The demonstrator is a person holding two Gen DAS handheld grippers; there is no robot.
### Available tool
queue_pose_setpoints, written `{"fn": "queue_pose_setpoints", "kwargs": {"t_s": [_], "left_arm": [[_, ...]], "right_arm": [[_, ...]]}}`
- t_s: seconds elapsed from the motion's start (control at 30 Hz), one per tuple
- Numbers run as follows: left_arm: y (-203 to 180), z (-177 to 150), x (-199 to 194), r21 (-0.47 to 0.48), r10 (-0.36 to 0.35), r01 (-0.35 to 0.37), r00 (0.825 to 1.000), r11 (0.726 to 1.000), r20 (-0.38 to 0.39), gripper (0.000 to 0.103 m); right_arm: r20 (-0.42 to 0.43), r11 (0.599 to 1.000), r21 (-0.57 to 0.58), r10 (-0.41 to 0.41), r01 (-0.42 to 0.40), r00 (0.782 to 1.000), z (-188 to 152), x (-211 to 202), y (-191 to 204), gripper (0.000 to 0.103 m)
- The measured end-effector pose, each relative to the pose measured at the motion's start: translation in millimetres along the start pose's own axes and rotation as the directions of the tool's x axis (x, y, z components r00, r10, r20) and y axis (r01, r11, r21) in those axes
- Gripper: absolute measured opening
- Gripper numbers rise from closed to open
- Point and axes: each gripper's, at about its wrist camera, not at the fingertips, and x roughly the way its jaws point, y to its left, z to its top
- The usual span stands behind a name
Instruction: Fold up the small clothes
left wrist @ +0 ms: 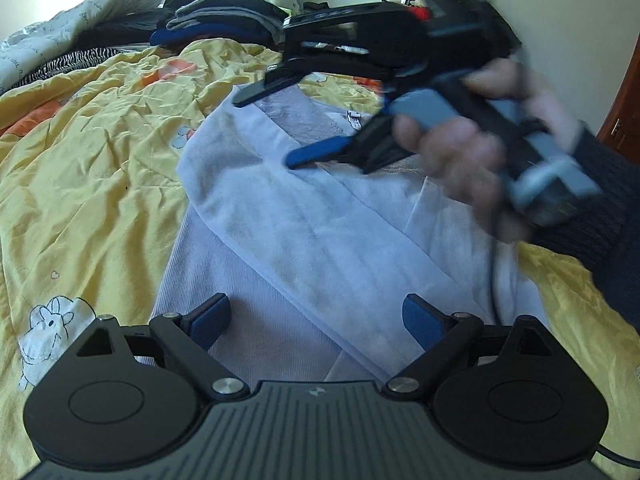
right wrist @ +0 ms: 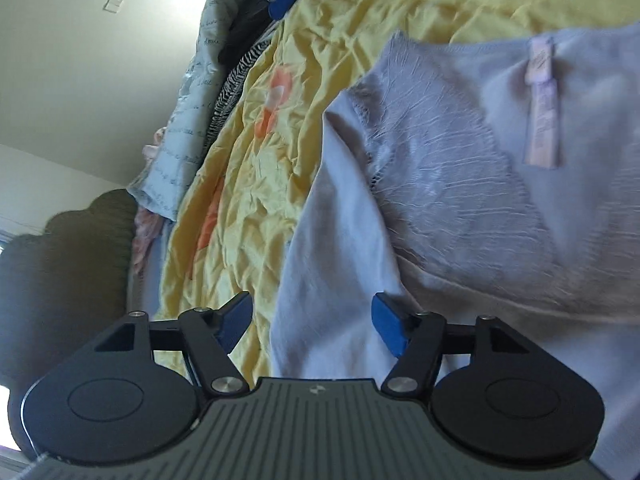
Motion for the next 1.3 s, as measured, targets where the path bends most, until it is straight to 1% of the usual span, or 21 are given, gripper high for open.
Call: {"fn": "queue_pose_setpoints", "kwargs": {"t_s": [0.03, 0.13, 0.2, 0.33, 0.37, 0.4, 0.43, 0.47, 0.5, 0.53, 0.67, 0.77, 0.83, 0.93, 0.97, 1.0, 1.07, 1.1, 1.17, 1.23, 1.3], "left_arm": [[1, 1, 0, 0.001, 0.001, -0.001, 1.000, 1.000, -0.002, 0.094], [1, 2, -1, -0.001, 0.011, -0.011, 1.000, 1.000, -0.012, 0.094], [0, 3, -2, -0.002, 0.023, -0.023, 1.000, 1.000, -0.021, 0.094], [0, 1, -7, 0.002, 0.035, -0.035, 0.999, 0.999, -0.037, 0.094], [1, 1, -10, -0.006, 0.034, -0.034, 0.999, 0.999, -0.041, 0.094], [3, 1, -13, -0.014, 0.039, -0.040, 0.998, 0.999, -0.044, 0.094], [4, 2, -18, -0.023, 0.052, -0.053, 0.998, 0.998, -0.046, 0.094], [7, 2, -25, -0.032, 0.056, -0.058, 0.997, 0.998, -0.044, 0.094], [10, 3, -32, -0.045, 0.056, -0.057, 0.998, 0.997, -0.037, 0.094], [13, 4, -41, -0.058, 0.057, -0.058, 0.998, 0.997, -0.025, 0.094], [25, 16, -68, -0.085, 0.040, -0.037, 0.998, 0.996, 0.042, 0.094], [28, 34, -69, -0.110, 0.050, -0.041, 0.996, 0.993, 0.080, 0.094], [25, 49, -60, -0.130, 0.033, -0.020, 0.994, 0.991, 0.101, 0.094], [10, 63, -40, -0.158, -0.019, 0.040, 0.992, 0.987, 0.129, 0.094], [-1, 65, -32, -0.155, -0.038, 0.056, 0.993, 0.986, 0.114, 0.094], [-13, 62, -25, -0.145, -0.076, 0.089, 0.992, 0.985, 0.099, 0.094], [-43, 50, -14, -0.094, -0.169, 0.173, 0.984, 0.980, 0.049, 0.094], [-60, 42, -9, -0.051, -0.210, 0.210, 0.978, 0.976, 0.015, 0.094], [-93, 25, 1, 0.051, -0.254, 0.256, 0.967, 0.965, -0.033, 0.094], [-115, 15, 10, 0.136, -0.255, 0.258, 0.966, 0.957, -0.040, 0.094], [-126, 12, 22, 0.165, -0.255, 0.262, 0.965, 0.951, -0.060, 0.094]], "right_arm": [[0.009, 0.999, -0.053, -0.013, 0.014, 1.000, -10, -11, 4, 0.077], [0.027, 0.991, -0.133, -0.012, 0.016, 1.000, -52, -47, 3, 0.079], [0.031, 0.991, -0.133, -0.007, 0.011, 1.000, -82, -68, -7, 0.080], [0.017, 0.998, -0.069, 0.000, 0.001, 1.000, -127, -96, -37, 0.077], [0.018, 0.999, -0.052, 0.010, -0.009, 1.000, -135, -99, -46, 0.076], [0.039, 0.998, -0.046, 0.031, -0.029, 0.999, -140, -102, -51, 0.070], [0.063, 0.999, -0.026, 0.023, -0.022, 0.998, -144, -108, -57, 0.065], [0.074, 1.000, 0.003, 0.004, -0.004, 0.997, -147, -114, -58, 0.064], [0.084, 1.000, 0.018, -0.009, 0.008, 0.996, -150, -122, -57, 0.067], [0.106, 1.000, 0.015, -0.015, 0.013, 0.994, -153, -132, -54, 0.073], [0.214, 1.000, -0.011, -0.007, 0.009, 0.977, -165, -177, -54, 0.077], [0.301, 0.998, 0.060, -0.036, 0.018, 0.953, -149, -202, -73, 0.078], [0.349, 0.990, 0.141, -0.035, -0.016, 0.936, -131, -213, -92, 0.076], [0.404, 0.969, 0.208, 0.037, -0.132, 0.914, -100, -213, -109, 0.076], [0.430, 0.966, 0.221, 0.029, -0.136, 0.902, -87, -211, -112, 0.076], [0.453, 0.967, 0.228, -0.002, -0.114, 0.892, -71, -206, -115, 0.076], [0.466, 0.961, 0.269, -0.071, -0.065, 0.882, -38, -197, -125, 0.077], [0.458, 0.955, 0.291, -0.085, -0.058, 0.885, -23, -193, -131, 0.077], [0.404, 0.941, 0.332, -0.084, -0.060, 0.911, 5, -181, -146, 0.077], [0.384, 0.941, 0.337, -0.095, -0.044, 0.918, 24, -173, -150, 0.077], [0.327, 0.950, 0.308, -0.056, -0.050, 0.943, 39, -160, -150, 0.077]]}}
